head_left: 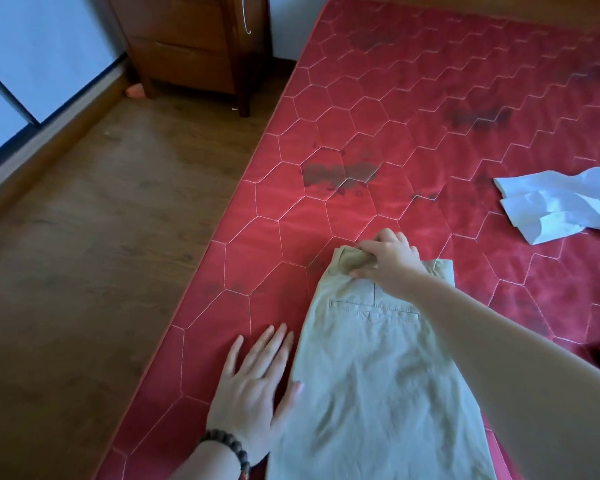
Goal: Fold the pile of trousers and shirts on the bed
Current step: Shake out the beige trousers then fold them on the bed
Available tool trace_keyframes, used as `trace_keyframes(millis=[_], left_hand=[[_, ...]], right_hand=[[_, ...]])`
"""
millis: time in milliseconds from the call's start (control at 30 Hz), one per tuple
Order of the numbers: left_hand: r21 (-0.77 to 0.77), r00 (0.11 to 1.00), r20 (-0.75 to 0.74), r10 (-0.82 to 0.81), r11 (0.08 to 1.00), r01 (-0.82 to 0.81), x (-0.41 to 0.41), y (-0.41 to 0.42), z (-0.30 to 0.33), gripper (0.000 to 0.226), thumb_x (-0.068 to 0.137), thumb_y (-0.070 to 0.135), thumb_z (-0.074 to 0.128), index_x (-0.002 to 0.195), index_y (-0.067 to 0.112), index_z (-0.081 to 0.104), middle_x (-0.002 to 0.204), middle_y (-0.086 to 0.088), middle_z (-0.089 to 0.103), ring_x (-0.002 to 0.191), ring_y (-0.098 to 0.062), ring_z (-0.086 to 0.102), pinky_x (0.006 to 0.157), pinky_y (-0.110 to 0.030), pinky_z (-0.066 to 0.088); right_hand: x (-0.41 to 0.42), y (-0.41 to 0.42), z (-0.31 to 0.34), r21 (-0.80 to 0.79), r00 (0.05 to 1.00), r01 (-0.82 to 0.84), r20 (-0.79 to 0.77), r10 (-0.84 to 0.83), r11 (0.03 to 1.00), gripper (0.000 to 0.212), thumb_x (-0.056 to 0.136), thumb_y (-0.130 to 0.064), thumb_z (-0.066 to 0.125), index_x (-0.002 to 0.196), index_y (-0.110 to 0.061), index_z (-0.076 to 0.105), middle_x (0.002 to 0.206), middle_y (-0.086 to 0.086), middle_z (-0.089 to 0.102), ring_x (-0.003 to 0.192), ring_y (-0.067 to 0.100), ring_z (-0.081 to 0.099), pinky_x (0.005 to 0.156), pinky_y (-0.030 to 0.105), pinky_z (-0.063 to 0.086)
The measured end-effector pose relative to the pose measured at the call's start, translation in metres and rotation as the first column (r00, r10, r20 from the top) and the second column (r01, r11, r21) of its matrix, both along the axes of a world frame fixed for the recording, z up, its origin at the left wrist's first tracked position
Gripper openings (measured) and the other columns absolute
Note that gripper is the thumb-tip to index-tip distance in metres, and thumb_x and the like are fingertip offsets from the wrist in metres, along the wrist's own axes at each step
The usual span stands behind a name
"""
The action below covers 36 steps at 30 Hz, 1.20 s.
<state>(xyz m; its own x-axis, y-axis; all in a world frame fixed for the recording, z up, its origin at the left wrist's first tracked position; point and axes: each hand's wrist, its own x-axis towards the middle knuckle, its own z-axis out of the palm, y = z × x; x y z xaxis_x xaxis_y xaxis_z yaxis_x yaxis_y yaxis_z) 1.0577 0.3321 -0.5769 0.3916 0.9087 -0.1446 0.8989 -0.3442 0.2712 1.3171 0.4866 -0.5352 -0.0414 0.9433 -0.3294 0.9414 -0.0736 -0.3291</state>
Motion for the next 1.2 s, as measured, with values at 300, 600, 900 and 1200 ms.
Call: trace_keyframes(millis=[300, 600, 900, 1200], left_hand=[[0.017, 1.000, -0.016, -0.007, 1.000, 0.007, 0.000, 0.002, -0.010, 0.070, 0.094, 0.061, 0.027, 0.148, 0.018, 0.036, 0.159, 0.006, 0.023, 0.147, -0.012, 0.019, 0.114, -0.051, 0.021], [0.017, 1.000, 0.014, -0.012, 1.000, 0.011, 0.002, 0.002, -0.011, 0.071, 0.091, 0.060, 0.033, 0.146, 0.016, 0.040, 0.159, 0.006, 0.024, 0.147, -0.012, 0.020, 0.114, -0.052, 0.022], [0.024, 1.000, 0.009, -0.021, 0.999, 0.021, 0.000, 0.002, -0.014, 0.070, 0.094, 0.060, 0.030, 0.148, 0.016, 0.037, 0.159, 0.006, 0.023, 0.147, -0.013, 0.019, 0.115, -0.052, 0.021], [0.015, 0.999, -0.034, -0.023, 1.000, 0.023, 0.000, 0.002, -0.015, 0.070, 0.094, 0.060, 0.028, 0.150, 0.018, 0.032, 0.160, 0.007, 0.021, 0.147, -0.011, 0.018, 0.116, -0.051, 0.021]], right_hand=[[-0.006, 0.024, 0.000, -0.139, 0.963, -0.080, -0.266, 0.041, 0.987, 0.035, 0.088, -0.035, 0.066, 0.068, -0.019, 0.042, 0.069, -0.005, 0.043, 0.063, 0.016, 0.042, 0.049, 0.019, 0.033], [0.000, 0.023, -0.013, -0.089, 0.998, -0.054, 0.017, 0.056, 0.995, 0.045, 0.098, -0.049, 0.042, 0.064, -0.020, 0.040, 0.066, -0.004, 0.048, 0.067, 0.018, 0.048, 0.056, 0.032, 0.032], [0.004, 0.007, -0.028, 0.117, 0.983, 0.038, 0.173, -0.058, 0.992, 0.042, 0.099, -0.051, 0.037, 0.068, -0.022, 0.042, 0.063, -0.006, 0.046, 0.079, 0.028, 0.057, 0.072, 0.034, 0.031], [-0.057, -0.069, -0.041, 0.483, 0.978, -0.210, 0.093, 0.189, 0.850, 0.052, 0.095, -0.044, 0.043, 0.134, -0.011, 0.053, 0.146, 0.009, 0.045, 0.138, 0.025, 0.037, 0.113, 0.048, 0.027]])
